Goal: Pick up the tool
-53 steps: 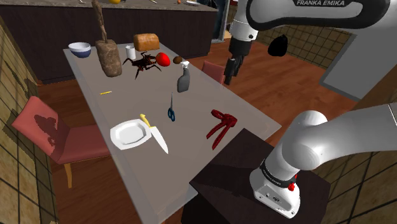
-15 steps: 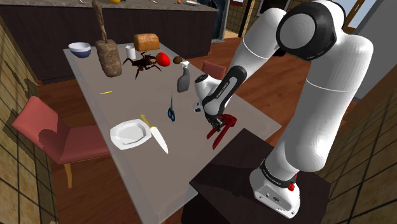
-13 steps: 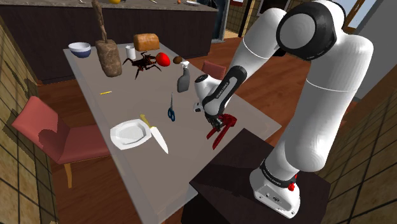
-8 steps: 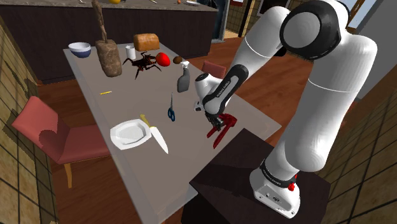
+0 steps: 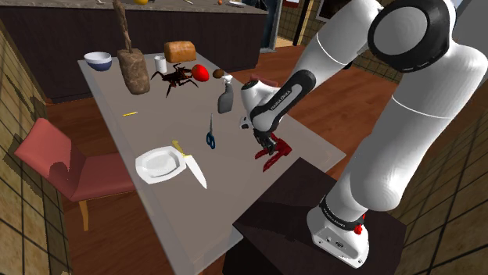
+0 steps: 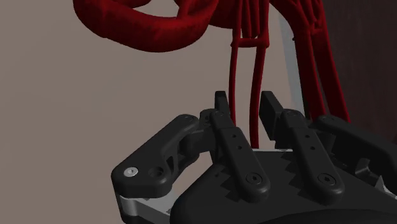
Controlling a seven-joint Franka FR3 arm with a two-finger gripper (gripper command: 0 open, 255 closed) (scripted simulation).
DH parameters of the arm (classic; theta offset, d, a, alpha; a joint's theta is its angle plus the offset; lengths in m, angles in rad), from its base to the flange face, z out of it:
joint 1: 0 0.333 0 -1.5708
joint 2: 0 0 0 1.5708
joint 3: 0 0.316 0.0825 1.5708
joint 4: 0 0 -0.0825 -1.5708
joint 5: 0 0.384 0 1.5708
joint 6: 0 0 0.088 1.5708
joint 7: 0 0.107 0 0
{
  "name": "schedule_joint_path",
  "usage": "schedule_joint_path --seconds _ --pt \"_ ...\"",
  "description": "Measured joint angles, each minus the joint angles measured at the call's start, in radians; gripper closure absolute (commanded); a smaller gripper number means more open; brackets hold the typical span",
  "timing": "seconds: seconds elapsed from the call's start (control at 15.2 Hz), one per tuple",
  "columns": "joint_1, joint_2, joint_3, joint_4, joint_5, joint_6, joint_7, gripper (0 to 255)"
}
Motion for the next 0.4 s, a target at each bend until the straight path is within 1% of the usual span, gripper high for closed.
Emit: schedule_joint_path --seconds 0.4 --pt "0.005 -0.08 0.003 0.006 0.004 -0.085 -0.013 255"
